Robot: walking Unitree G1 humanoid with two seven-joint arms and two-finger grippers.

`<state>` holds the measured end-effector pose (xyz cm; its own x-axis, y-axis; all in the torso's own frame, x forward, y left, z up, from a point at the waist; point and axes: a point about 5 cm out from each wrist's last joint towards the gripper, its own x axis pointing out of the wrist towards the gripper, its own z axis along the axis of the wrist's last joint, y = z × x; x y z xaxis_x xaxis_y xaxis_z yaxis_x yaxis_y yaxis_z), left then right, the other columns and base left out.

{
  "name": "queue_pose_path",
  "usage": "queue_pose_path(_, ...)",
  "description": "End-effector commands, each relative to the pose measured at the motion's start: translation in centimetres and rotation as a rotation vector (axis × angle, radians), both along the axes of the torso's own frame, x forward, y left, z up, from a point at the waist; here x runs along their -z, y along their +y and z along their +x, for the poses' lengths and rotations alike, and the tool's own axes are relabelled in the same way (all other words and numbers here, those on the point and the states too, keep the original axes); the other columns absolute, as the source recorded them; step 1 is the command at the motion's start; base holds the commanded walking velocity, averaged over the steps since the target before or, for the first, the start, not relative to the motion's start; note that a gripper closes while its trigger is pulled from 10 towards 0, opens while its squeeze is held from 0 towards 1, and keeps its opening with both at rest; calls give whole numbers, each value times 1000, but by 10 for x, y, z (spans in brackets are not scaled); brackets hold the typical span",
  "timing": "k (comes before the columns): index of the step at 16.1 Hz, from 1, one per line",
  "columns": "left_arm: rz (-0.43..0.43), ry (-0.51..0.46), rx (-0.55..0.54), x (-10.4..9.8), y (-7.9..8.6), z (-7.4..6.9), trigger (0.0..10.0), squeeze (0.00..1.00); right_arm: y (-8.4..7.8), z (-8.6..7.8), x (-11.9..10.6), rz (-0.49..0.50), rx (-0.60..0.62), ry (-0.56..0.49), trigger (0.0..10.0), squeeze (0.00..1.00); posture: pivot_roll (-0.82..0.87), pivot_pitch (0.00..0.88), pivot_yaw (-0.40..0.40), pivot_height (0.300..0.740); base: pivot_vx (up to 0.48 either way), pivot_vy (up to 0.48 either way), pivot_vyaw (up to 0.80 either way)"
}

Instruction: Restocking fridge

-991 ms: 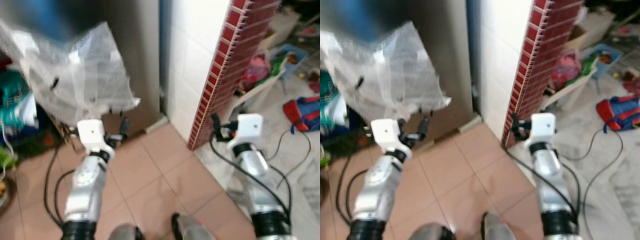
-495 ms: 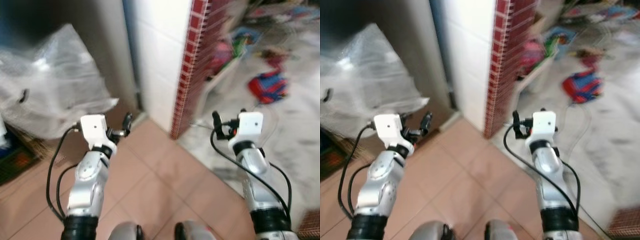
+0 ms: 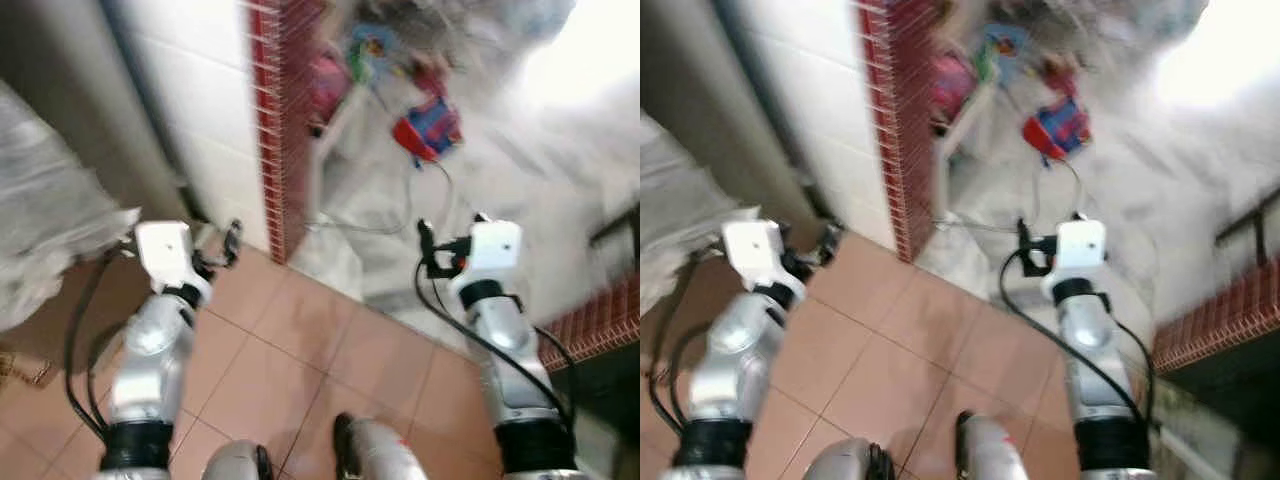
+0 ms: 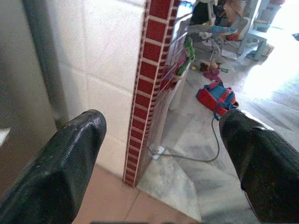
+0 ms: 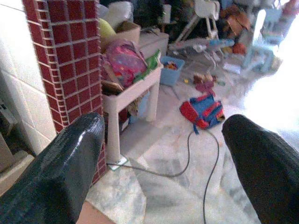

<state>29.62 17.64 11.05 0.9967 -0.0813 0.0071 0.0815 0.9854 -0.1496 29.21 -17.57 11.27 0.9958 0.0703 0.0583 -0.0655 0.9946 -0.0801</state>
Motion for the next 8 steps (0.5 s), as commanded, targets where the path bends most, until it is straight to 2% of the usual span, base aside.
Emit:
queue_pose_path(1, -10, 4, 12, -1, -1, 4, 10000, 0, -5, -3, -2, -20, 9, -4, 10000, 0, -28, 166, 28, 740, 0, 0, -800)
queue_pose_path(5, -15, 26, 7, 5, 4, 1, 10000, 0, -12, -13, 1, -22, 39, 10, 10000, 0, -37, 161, 38, 740, 0, 0, -800)
queue_pose_path(8, -18, 42, 16, 10, 3, -2, 10000, 0, -8, -13, 1, -20, 33, 13, 10000, 0, -34, 153, 39, 740, 0, 315, -800)
